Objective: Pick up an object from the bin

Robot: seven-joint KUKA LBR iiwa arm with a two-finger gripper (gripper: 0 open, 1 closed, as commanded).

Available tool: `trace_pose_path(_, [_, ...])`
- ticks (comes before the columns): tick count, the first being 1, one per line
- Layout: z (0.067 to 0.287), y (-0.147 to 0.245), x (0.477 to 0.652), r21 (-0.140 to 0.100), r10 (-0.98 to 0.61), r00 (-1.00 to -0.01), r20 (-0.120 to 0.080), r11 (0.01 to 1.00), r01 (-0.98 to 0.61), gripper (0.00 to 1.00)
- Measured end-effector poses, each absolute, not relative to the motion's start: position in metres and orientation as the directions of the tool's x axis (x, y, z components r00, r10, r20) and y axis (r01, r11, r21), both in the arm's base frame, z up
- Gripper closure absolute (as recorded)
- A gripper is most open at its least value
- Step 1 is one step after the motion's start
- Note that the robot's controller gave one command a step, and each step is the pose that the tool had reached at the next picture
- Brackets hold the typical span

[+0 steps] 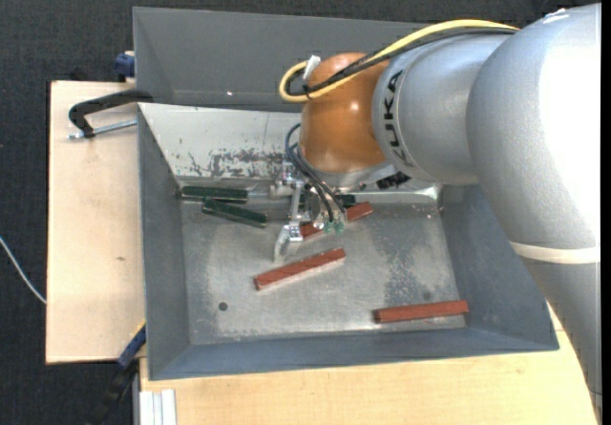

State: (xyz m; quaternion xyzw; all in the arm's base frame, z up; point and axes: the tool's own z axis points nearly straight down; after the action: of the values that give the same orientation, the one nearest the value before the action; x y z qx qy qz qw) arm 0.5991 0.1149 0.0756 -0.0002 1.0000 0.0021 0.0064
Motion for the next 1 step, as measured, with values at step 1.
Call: trace_pose_path(1, [0.0755, 0.1148, 0.599, 0.004, 0.0, -1.0, -0.013, 1.0, 0.0, 0.0])
